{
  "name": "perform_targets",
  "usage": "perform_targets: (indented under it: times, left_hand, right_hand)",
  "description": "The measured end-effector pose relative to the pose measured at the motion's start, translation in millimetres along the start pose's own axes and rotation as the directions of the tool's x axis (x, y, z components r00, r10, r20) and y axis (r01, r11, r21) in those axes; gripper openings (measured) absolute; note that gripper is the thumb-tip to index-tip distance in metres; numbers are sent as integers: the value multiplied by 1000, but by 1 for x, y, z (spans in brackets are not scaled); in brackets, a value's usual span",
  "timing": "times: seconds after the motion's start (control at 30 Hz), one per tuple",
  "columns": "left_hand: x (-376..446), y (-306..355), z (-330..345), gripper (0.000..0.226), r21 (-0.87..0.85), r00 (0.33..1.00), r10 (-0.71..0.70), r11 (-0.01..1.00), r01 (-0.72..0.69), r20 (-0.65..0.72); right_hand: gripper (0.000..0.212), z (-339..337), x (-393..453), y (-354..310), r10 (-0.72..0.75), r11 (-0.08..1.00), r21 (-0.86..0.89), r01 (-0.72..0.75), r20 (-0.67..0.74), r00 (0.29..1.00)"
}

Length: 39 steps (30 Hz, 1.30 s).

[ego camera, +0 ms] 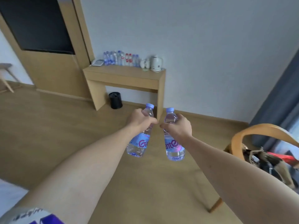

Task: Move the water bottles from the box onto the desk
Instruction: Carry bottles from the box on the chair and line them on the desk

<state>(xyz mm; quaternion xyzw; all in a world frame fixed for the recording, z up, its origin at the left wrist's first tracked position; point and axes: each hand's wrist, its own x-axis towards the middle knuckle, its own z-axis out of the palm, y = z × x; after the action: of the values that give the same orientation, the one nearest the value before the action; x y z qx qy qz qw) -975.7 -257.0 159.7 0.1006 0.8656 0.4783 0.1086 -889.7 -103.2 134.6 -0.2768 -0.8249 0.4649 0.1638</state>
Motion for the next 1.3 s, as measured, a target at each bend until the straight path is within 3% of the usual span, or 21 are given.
perform_targets:
  times: [0.37,0.7,0.77,1.0,1.3]
  left_hand:
    - [187,-64,-82,46,-64,980,-125,991,116,-154]
    - [380,-62,-148,71,-151,935,-234,968,199,-266]
    - [411,-70,-160,80,-152,930,-256,963,222,-263]
    - [540,-110,-212,57,-106,925,-247,968,225,-289]
    - [737,-127,-304,58,-2,967,-188,982,190,-170]
  right_hand:
    - [58,156,181,-67,-114,990,98,97,188,975]
    - [53,267,372,-151,-144,989,69,129,320,936]
    - [51,290,398,-163,-142,989,73,125,342,929]
    - [49,388,491,-197,-134,991,44,127,362,922]
    - [56,499,624,-275,-91,995,56,77,311,946]
